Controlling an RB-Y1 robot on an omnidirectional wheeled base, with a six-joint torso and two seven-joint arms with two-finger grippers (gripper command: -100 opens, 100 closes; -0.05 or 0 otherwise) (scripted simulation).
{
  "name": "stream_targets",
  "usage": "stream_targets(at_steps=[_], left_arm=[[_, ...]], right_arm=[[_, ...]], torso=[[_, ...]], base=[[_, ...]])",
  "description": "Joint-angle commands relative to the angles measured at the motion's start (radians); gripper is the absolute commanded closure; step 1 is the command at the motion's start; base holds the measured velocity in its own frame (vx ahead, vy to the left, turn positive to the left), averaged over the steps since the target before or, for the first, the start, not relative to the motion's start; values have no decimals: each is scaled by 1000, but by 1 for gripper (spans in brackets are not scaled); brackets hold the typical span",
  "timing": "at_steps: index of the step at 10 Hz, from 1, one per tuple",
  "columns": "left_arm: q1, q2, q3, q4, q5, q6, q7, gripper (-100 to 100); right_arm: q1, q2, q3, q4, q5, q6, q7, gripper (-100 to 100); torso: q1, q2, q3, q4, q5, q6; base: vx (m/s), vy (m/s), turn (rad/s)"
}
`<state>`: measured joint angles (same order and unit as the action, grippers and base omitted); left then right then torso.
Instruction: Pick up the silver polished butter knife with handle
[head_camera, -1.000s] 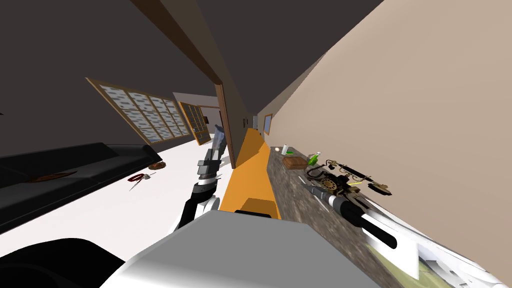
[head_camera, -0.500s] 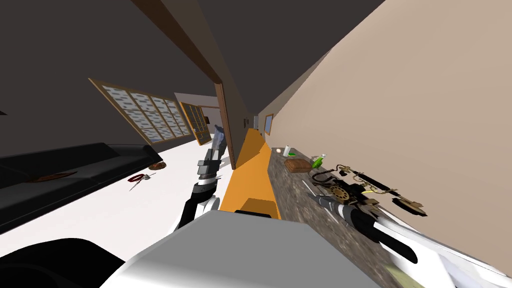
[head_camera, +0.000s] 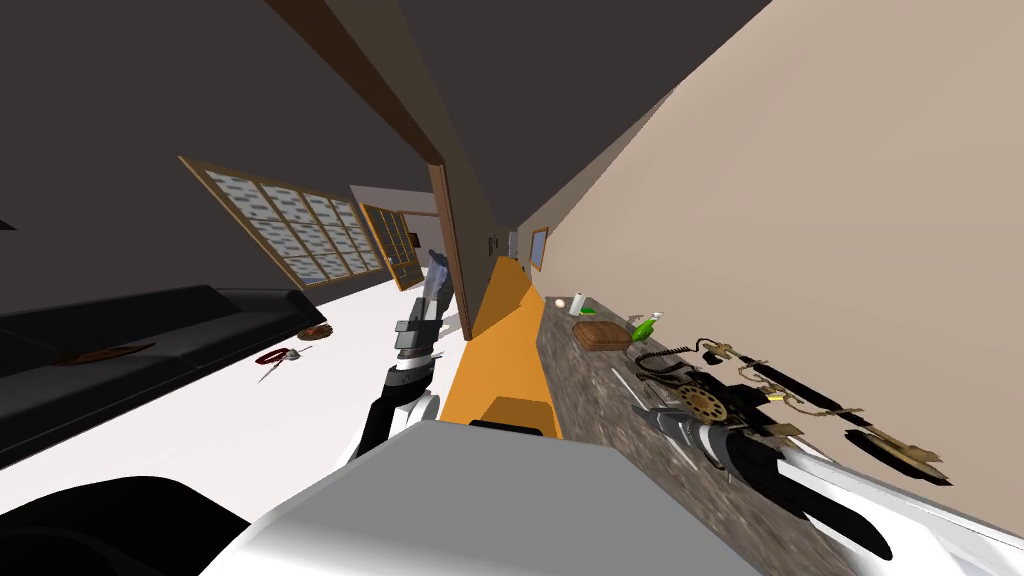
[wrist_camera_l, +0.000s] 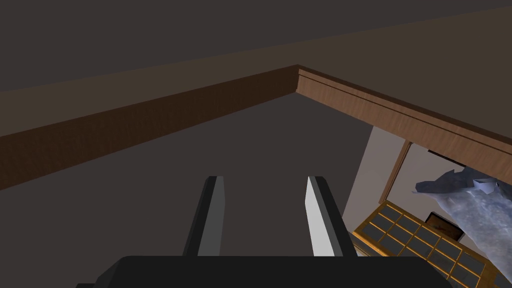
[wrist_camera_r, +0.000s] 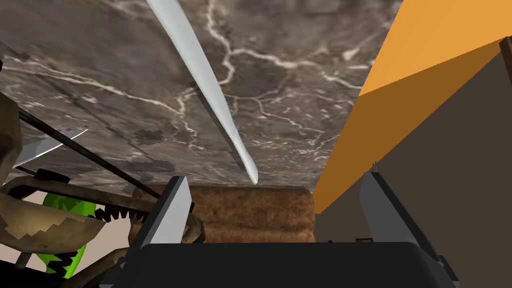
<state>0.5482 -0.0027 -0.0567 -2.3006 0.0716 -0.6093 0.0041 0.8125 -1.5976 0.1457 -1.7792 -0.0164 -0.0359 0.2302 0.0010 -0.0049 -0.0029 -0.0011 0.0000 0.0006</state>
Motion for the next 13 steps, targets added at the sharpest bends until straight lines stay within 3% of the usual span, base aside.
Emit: stream_targets(at_steps=[1, 5, 6, 7, 8, 11, 12, 13], left_arm=[[0, 0, 0, 0, 0, 0, 0, 0], [0, 0, 0, 0, 0, 0, 0, 0], [0, 0, 0, 0, 0, 0, 0, 0], [0, 0, 0, 0, 0, 0, 0, 0], [0, 0, 0, 0, 0, 0, 0, 0], [0, 0, 0, 0, 0, 0, 0, 0], [0, 0, 0, 0, 0, 0, 0, 0], [0, 0, 0, 0, 0, 0, 0, 0]], right_arm=[[18, -42, 32, 8, -5, 14, 21, -100], [54, -102, 57, 28, -16, 19, 41, -100], [49, -92, 52, 19, -14, 20, 37, -100], [48, -93, 55, 20, -14, 21, 38, 0], [42, -65, 64, 34, -4, 20, 45, -100], [32, -9, 83, 63, 17, 18, 60, -100], [16, -20, 96, 63, 13, 18, 56, -100], [14, -19, 99, 64, 14, 18, 57, 100]], torso=[[0, 0, 0, 0, 0, 0], [0, 2, 1, 0, 0, 0], [-1, 2, 1, 1, 0, 0], [-2, 3, 2, 1, 0, 0], [-2, 4, 2, 1, 0, 0], [-3, 3, 2, 1, -1, 0], [-3, 3, 2, 1, -1, 0], [-3, 3, 2, 1, 0, 0]], base=[[89, 11, 31], [53, 9, 13], [16, 5, 4], [0, 0, 0], [19, 4, 90], [31, 0, 81], [14, 1, 10], [0, 0, 0]])
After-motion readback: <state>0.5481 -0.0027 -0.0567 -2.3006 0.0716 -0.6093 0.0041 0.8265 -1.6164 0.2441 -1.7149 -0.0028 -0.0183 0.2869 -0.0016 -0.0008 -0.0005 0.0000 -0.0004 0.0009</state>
